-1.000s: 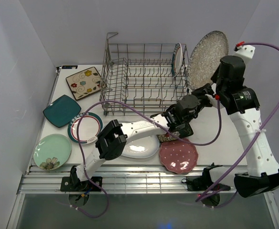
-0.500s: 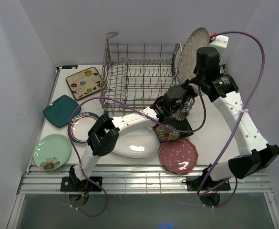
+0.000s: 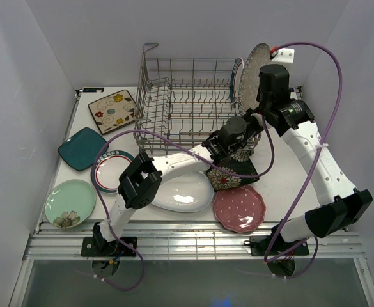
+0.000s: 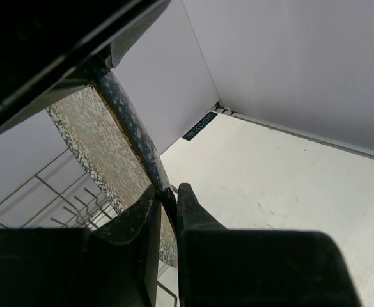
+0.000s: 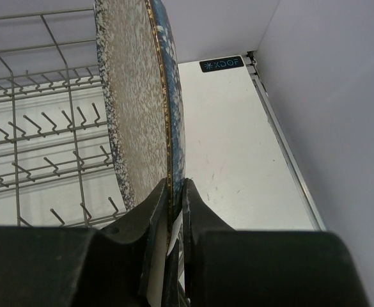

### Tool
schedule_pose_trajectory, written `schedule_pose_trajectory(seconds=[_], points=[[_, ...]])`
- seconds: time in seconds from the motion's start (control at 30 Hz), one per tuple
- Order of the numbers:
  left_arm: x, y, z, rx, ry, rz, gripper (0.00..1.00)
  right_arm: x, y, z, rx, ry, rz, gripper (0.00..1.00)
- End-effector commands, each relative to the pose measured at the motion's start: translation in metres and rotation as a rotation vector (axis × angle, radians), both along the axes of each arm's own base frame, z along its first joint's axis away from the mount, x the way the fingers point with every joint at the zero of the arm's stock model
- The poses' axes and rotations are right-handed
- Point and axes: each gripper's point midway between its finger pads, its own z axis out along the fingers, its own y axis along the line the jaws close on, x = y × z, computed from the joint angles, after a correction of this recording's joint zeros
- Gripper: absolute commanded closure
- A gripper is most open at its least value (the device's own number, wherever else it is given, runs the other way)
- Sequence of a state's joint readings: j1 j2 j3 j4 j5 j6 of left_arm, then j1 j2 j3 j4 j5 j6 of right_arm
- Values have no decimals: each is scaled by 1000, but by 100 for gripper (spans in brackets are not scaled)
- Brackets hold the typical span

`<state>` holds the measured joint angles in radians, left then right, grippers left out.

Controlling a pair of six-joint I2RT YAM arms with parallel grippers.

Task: Load the plates into the dish rack
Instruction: Insert the plate into the dish rack.

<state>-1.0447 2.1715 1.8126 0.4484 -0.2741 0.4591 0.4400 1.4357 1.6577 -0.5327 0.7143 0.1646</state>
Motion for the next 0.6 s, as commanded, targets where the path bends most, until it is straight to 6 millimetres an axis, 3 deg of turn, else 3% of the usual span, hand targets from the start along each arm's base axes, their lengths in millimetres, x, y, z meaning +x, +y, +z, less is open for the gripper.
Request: schedule_pose_trajectory(seconds=[0.0, 0.3, 0.57], points=[[11, 6, 15, -80, 60, -13, 100, -8, 48, 67, 136, -225, 194, 92], [17, 7, -9, -82, 148, -34, 100, -4, 49, 53, 103, -212, 201, 92], [14, 8, -18, -94, 192, -47, 100, 2, 62, 48, 67, -214, 277, 92]])
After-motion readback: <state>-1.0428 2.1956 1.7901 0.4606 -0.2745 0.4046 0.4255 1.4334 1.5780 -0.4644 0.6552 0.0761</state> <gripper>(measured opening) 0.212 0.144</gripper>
